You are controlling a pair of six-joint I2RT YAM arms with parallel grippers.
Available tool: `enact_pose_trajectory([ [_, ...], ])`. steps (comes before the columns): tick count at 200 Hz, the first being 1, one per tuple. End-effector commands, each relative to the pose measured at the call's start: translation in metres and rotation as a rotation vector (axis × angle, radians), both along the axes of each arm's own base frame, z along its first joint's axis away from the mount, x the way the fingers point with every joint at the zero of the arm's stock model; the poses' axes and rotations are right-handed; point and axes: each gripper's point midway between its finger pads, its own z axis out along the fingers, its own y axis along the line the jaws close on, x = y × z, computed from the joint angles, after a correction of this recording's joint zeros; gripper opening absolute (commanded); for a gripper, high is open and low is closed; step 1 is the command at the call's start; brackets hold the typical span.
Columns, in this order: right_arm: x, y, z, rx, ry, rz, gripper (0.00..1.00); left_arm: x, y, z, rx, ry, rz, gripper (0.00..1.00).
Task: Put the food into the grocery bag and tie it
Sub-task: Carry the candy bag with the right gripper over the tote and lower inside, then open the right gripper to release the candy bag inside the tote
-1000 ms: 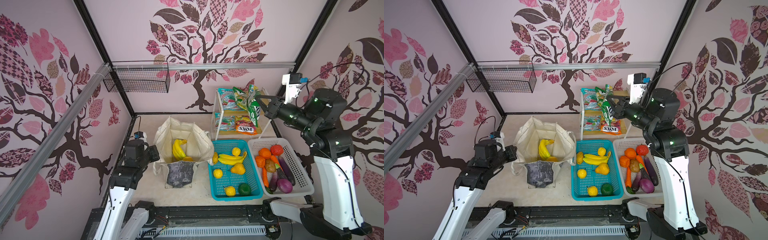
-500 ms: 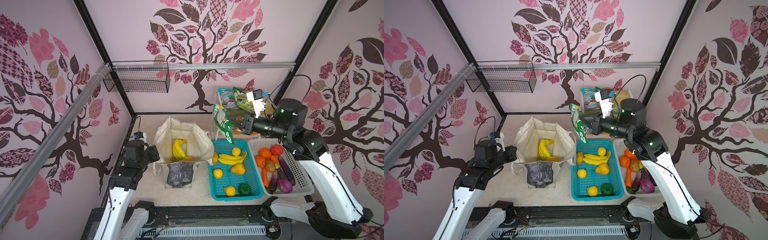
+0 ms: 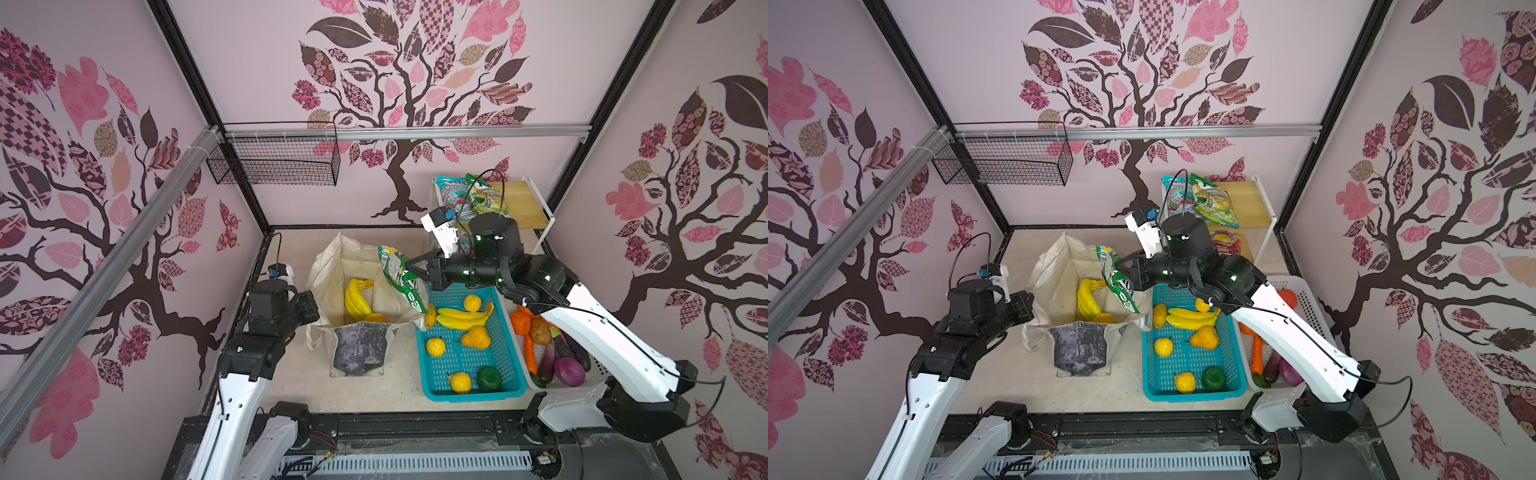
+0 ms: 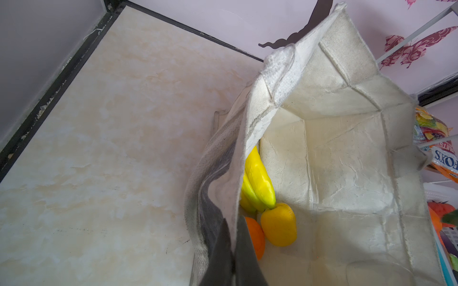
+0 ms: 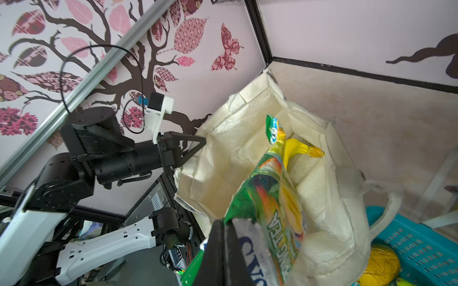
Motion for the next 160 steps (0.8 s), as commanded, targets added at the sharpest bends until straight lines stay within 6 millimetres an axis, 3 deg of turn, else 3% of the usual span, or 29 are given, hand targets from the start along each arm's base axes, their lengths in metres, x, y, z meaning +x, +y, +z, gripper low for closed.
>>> enact_pose_trajectory([
  [1,0.008,0.021,0.0,0.002,-0.039,-0.031,0.0,0.002,-0.002,-0.003,0.003,-0.008,-0.018,0.0],
  [28,0.012,0.046,-0.015,-0.014,-0.024,-0.036,0.0,0.003,-0.002,-0.006,0.005,0.004,-0.018,0.0],
  [85,0.048,0.084,-0.07,-0.12,0.037,-0.077,0.0,0.004,-0.006,-0.004,-0.002,-0.007,-0.038,0.0],
  [132,0.089,0.094,-0.108,-0.281,-0.002,-0.196,0.0,0.005,-0.006,-0.007,0.001,0.006,-0.036,0.0],
  [160,0.112,0.092,-0.117,-0.334,-0.046,-0.284,0.0,0.005,-0.005,-0.008,0.003,0.008,-0.036,0.0],
])
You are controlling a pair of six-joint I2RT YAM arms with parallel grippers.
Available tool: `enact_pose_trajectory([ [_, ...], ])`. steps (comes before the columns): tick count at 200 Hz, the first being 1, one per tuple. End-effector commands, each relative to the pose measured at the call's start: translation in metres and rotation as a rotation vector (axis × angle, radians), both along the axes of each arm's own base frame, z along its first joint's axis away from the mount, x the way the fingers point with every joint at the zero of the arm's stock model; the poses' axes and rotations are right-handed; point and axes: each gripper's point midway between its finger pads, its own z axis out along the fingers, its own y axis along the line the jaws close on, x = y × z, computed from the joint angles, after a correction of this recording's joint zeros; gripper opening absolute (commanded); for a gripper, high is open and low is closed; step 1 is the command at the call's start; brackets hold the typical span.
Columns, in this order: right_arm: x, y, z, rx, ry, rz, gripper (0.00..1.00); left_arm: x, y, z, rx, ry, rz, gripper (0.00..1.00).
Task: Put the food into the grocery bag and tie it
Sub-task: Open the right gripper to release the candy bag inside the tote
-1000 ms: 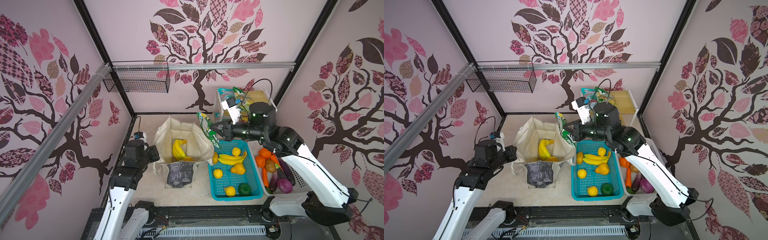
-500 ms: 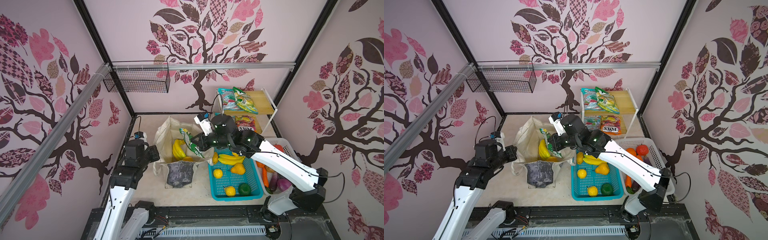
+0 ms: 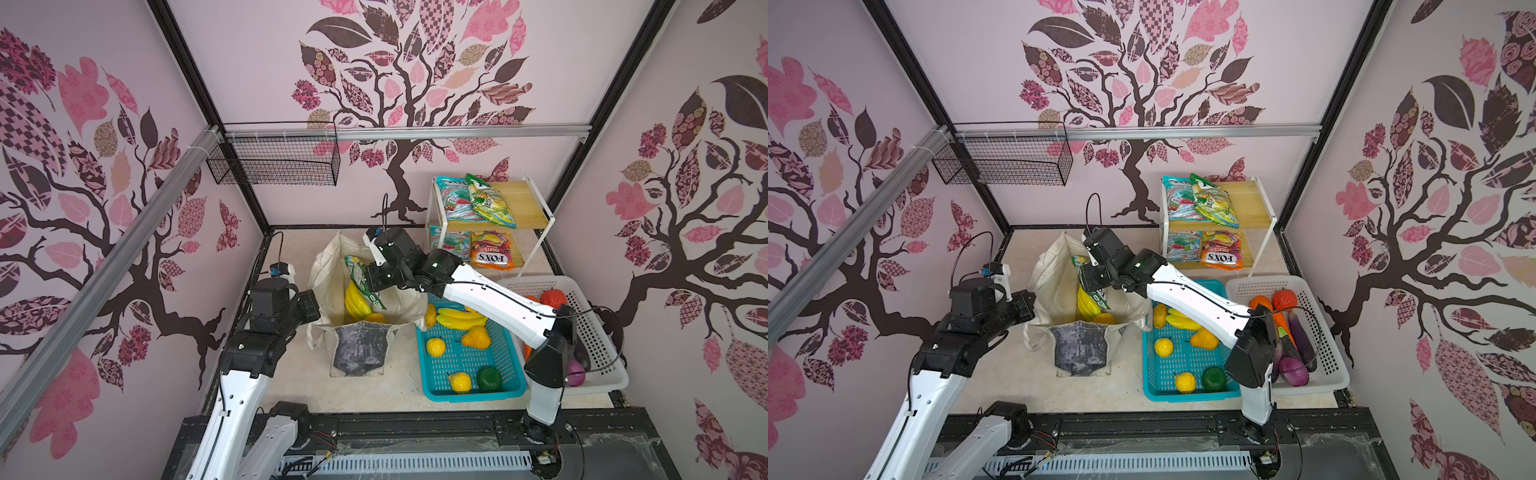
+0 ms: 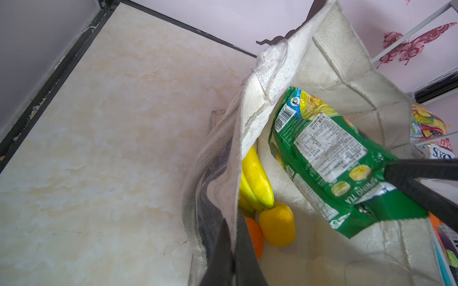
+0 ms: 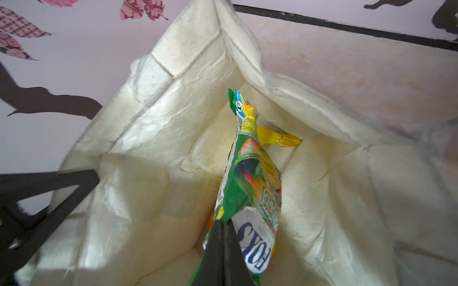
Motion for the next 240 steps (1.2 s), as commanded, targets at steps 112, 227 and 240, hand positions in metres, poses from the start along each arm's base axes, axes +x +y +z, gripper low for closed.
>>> enact_pose_trajectory([
  [112,0.01,0.048,-0.082,-0.045,0.004,-0.035,0.0,0.003,-0.001,-0.006,0.003,0.002,-0.011,0.0],
  [227,-0.004,0.089,-0.12,0.043,0.089,0.063,0.41,0.002,-0.001,-0.005,0.001,0.0,-0.011,0.0],
  [240,-0.007,0.09,-0.106,0.078,0.079,0.083,0.62,0.002,0.0,-0.004,0.001,-0.003,-0.008,0.0],
])
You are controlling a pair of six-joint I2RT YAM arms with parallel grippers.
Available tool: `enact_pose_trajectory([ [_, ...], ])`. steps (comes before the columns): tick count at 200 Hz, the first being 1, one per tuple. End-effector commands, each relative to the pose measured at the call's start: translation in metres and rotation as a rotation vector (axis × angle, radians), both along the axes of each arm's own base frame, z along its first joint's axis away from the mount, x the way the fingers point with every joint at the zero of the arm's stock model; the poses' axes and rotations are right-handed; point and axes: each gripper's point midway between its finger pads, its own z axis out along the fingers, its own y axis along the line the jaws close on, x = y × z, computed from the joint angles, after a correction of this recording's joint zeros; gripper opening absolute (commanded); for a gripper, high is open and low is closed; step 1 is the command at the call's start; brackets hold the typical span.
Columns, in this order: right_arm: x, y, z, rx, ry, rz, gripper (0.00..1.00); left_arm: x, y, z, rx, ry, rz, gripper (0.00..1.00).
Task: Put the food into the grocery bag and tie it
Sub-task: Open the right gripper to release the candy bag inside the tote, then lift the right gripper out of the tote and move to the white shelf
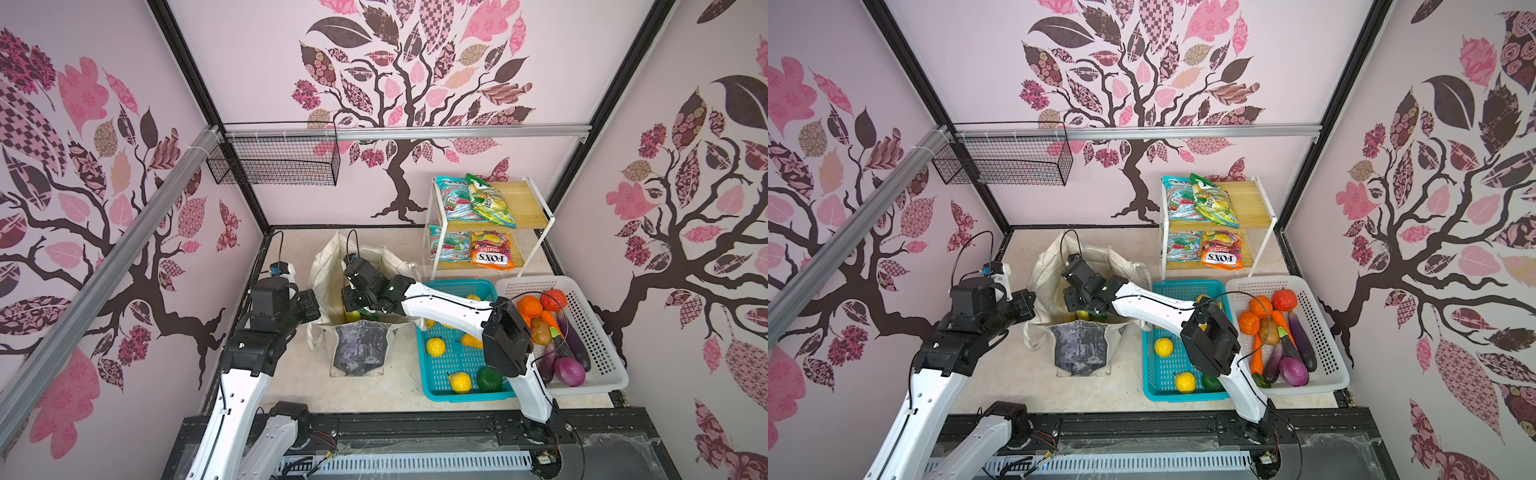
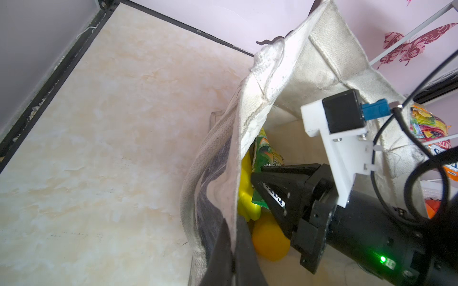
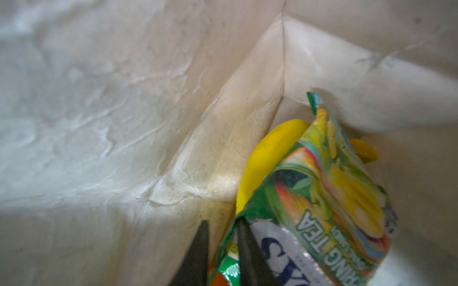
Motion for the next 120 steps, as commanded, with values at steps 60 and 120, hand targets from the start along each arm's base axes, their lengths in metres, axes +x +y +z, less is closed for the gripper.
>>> enact_pose_trajectory([
  [60,-0.029,-0.024,0.109,0.199,-0.125,0.062,1.0,0.0,0.003,-0.004,0.014,-0.005,0.006,0.0],
  [120,-0.05,-0.119,0.217,0.236,-0.36,-0.007,1.0,-0.002,0.012,-0.003,0.048,-0.007,0.046,0.0],
])
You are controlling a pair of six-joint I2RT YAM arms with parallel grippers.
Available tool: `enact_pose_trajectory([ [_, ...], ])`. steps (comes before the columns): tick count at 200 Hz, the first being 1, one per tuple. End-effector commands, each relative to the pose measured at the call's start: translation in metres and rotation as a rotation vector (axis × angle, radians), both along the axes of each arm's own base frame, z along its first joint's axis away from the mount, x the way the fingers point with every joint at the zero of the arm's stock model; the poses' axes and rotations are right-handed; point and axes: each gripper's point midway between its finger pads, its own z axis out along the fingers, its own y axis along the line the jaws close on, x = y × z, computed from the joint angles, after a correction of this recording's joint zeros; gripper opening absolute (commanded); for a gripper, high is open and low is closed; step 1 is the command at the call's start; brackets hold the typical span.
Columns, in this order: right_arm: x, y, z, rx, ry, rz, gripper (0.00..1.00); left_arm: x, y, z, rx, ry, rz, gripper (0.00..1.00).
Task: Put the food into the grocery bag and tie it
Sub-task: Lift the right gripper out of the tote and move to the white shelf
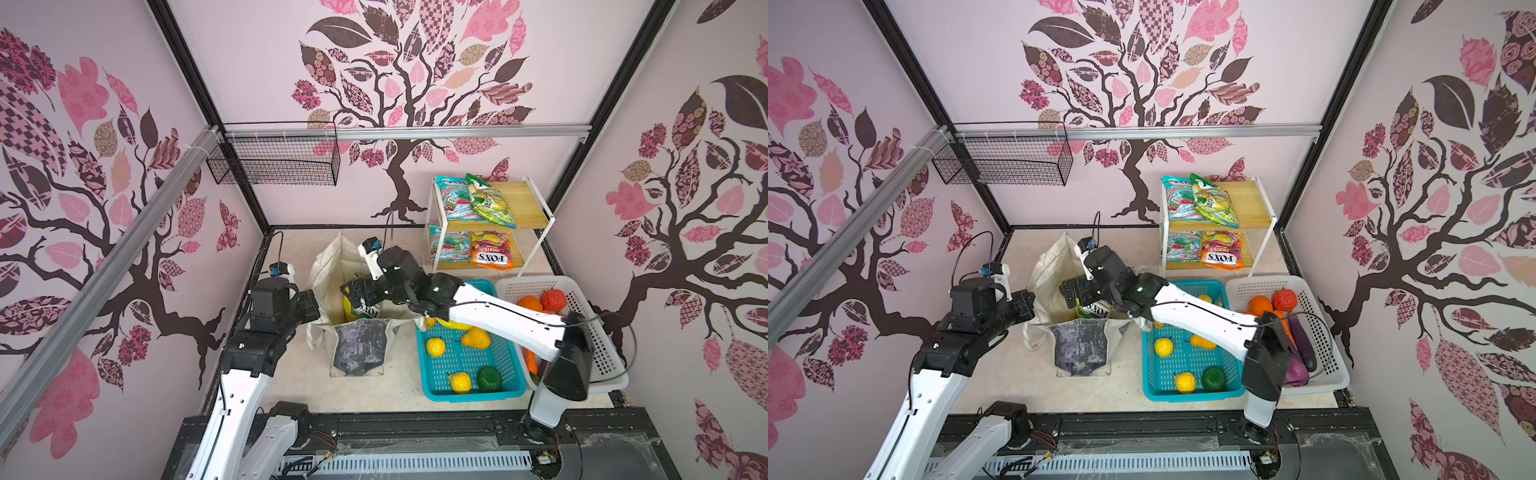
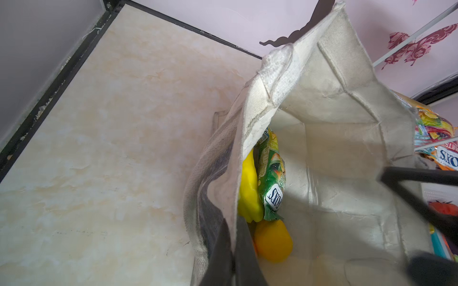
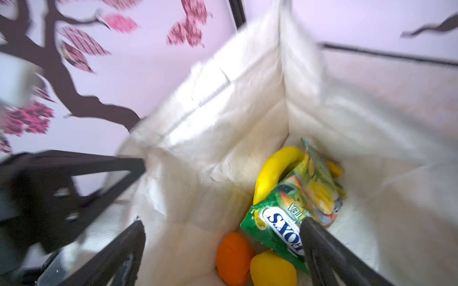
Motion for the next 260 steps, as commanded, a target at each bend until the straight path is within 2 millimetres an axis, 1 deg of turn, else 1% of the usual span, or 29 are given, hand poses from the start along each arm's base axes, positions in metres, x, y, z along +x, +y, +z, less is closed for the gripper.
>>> enact_pose_trajectory([
  [1,-0.005,-0.048,0.057,0.031,-0.136,-0.065,1.0,-0.001,0.007,-0.002,0.029,-0.009,0.02,0.0],
  [9,-0.005,-0.067,0.069,0.045,-0.152,-0.094,1.0,-0.001,0.007,-0.002,0.033,-0.009,0.023,0.0],
  [32,0.006,-0.123,0.092,0.061,-0.168,-0.183,0.99,-0.001,0.007,-0.002,0.031,-0.01,0.021,0.0],
  [54,0.022,-0.175,0.104,0.037,-0.188,-0.284,0.98,-0.001,0.005,-0.002,0.027,-0.011,0.015,0.0],
  [76,0.039,-0.225,0.107,0.004,-0.19,-0.398,0.95,-0.001,0.004,-0.002,0.023,-0.01,0.009,0.0],
  [92,0.049,-0.26,0.11,-0.066,-0.219,-0.517,0.9,-0.001,0.004,-0.003,0.022,-0.006,0.007,0.0],
  [106,0.056,-0.282,0.109,-0.109,-0.217,-0.578,0.85,-0.001,0.004,-0.002,0.023,-0.011,0.006,0.0],
  [121,0.067,-0.304,0.105,-0.074,-0.172,-0.606,0.8,-0.001,0.005,-0.002,0.024,-0.011,0.011,0.0],
  [137,0.078,-0.324,0.097,-0.047,-0.129,-0.635,0.77,-0.001,0.004,-0.002,0.025,-0.01,0.008,0.0],
  [149,0.082,-0.328,0.093,-0.072,-0.131,-0.643,0.76,-0.001,0.005,-0.002,0.024,-0.01,0.011,0.0],
  [159,0.085,-0.327,0.091,-0.083,-0.129,-0.64,0.72,-0.001,0.004,-0.003,0.024,-0.006,0.008,0.0],
  [185,0.092,-0.324,0.1,-0.09,-0.15,-0.626,0.6,0.0,0.004,-0.004,0.023,-0.001,0.006,0.0],
  [203,0.099,-0.323,0.109,-0.112,-0.174,-0.625,0.58,-0.001,0.004,-0.004,0.025,-0.002,0.008,0.0],
  [216,0.108,-0.322,0.111,-0.149,-0.169,-0.625,0.57,-0.001,0.005,-0.004,0.026,-0.002,0.01,0.0],
  [240,0.128,-0.318,0.099,-0.277,-0.121,-0.623,0.59,0.0,0.005,-0.005,0.029,0.002,0.013,0.0],
  [260,0.136,-0.303,0.091,-0.38,-0.13,-0.596,0.59,0.0,0.006,-0.005,0.032,0.005,0.015,0.0],
])
